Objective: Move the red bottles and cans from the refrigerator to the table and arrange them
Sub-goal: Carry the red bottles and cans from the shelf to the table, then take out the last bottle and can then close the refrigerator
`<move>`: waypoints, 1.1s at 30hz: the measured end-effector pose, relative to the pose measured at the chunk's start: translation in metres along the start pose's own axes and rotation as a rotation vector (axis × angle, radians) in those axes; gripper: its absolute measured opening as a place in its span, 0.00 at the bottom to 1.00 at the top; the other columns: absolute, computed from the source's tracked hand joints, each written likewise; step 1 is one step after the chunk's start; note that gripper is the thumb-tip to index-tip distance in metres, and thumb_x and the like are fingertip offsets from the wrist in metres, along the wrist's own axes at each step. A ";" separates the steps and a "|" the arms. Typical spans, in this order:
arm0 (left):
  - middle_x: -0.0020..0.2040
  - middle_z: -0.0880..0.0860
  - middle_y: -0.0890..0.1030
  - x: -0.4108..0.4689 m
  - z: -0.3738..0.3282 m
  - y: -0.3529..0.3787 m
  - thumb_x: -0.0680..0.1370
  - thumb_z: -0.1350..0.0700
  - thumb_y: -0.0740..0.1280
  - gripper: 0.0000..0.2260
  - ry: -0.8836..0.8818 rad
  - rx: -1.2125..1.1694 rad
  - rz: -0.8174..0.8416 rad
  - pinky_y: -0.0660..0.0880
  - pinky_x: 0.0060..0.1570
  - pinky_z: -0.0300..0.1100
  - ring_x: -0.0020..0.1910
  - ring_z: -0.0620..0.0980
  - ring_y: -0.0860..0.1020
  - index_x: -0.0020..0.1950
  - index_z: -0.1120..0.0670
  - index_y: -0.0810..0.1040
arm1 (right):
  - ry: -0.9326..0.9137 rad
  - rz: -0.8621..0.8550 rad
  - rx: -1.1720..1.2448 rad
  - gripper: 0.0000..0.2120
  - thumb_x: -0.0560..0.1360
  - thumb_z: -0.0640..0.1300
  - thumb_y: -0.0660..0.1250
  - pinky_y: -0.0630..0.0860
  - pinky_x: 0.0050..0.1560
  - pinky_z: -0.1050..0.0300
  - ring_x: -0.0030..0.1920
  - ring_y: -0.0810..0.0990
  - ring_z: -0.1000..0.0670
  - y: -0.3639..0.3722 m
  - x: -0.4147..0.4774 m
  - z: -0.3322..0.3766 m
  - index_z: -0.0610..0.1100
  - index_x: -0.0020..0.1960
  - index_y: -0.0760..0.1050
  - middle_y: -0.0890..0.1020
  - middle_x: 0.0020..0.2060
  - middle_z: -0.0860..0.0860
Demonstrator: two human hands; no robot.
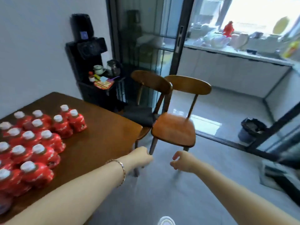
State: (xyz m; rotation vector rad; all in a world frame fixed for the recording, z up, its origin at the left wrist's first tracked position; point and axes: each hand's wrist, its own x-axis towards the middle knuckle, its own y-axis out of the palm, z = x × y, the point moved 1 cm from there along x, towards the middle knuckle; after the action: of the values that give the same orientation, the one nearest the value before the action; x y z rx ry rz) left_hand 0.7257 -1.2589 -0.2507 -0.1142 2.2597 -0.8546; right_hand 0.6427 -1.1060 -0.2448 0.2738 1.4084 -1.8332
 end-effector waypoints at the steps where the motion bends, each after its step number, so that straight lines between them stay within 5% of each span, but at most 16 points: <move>1: 0.46 0.57 0.80 0.010 -0.034 0.013 0.78 0.53 0.60 0.09 0.035 0.031 0.011 0.75 0.44 0.45 0.44 0.53 0.78 0.50 0.57 0.75 | 0.042 -0.021 -0.027 0.19 0.76 0.49 0.63 0.74 0.51 0.58 0.55 0.79 0.46 -0.019 -0.007 -0.031 0.41 0.63 0.72 0.81 0.56 0.46; 5: 0.45 0.57 0.79 0.038 -0.179 0.082 0.79 0.55 0.61 0.09 0.218 0.113 0.104 0.73 0.38 0.40 0.41 0.52 0.77 0.51 0.59 0.76 | 0.227 -0.046 -0.038 0.19 0.77 0.49 0.62 0.73 0.45 0.59 0.47 0.78 0.47 -0.087 -0.047 -0.161 0.37 0.63 0.73 0.82 0.56 0.43; 10: 0.44 0.57 0.81 0.052 -0.320 0.163 0.78 0.56 0.61 0.06 0.421 0.210 0.255 0.68 0.31 0.37 0.37 0.52 0.76 0.41 0.55 0.71 | 0.379 -0.216 0.066 0.20 0.77 0.51 0.64 0.72 0.57 0.54 0.60 0.77 0.44 -0.147 -0.091 -0.282 0.41 0.64 0.72 0.79 0.59 0.44; 16: 0.36 0.52 0.78 0.064 -0.491 0.257 0.77 0.57 0.61 0.08 0.683 0.323 0.393 0.69 0.30 0.37 0.33 0.48 0.76 0.38 0.54 0.69 | 0.579 -0.394 0.157 0.12 0.75 0.48 0.63 0.72 0.38 0.56 0.45 0.78 0.44 -0.218 -0.136 -0.425 0.40 0.41 0.78 0.81 0.40 0.44; 19: 0.39 0.55 0.79 0.068 -0.584 0.299 0.76 0.57 0.61 0.07 0.839 0.346 0.452 0.72 0.34 0.38 0.37 0.51 0.77 0.37 0.54 0.72 | 0.694 -0.539 0.283 0.15 0.74 0.48 0.64 0.75 0.52 0.52 0.53 0.79 0.43 -0.259 -0.158 -0.492 0.38 0.52 0.79 0.82 0.52 0.42; 22: 0.34 0.54 0.78 0.060 -0.660 0.333 0.75 0.57 0.61 0.07 0.959 0.342 0.493 0.73 0.35 0.39 0.32 0.50 0.75 0.37 0.56 0.73 | 0.805 -0.612 0.355 0.16 0.74 0.47 0.63 0.75 0.53 0.53 0.56 0.78 0.44 -0.296 -0.185 -0.538 0.38 0.56 0.78 0.81 0.56 0.43; 28: 0.28 0.52 0.73 0.021 -0.825 0.434 0.73 0.62 0.61 0.09 1.186 0.364 0.658 0.69 0.33 0.39 0.30 0.50 0.71 0.32 0.56 0.72 | 1.042 -0.851 0.452 0.14 0.77 0.47 0.62 0.76 0.56 0.49 0.55 0.79 0.42 -0.349 -0.252 -0.657 0.39 0.55 0.78 0.81 0.55 0.42; 33: 0.36 0.56 0.77 -0.004 -0.913 0.509 0.75 0.61 0.61 0.04 1.285 0.356 0.743 0.72 0.37 0.40 0.37 0.54 0.76 0.42 0.59 0.75 | 1.179 -0.893 0.445 0.11 0.77 0.46 0.60 0.76 0.56 0.49 0.53 0.79 0.44 -0.368 -0.301 -0.746 0.43 0.52 0.78 0.81 0.52 0.46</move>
State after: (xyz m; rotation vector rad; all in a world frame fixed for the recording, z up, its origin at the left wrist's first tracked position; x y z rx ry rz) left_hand 0.2180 -0.3632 -0.0730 1.7608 2.7512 -0.9863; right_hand 0.3758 -0.2810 -0.0693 1.2798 2.0399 -2.9467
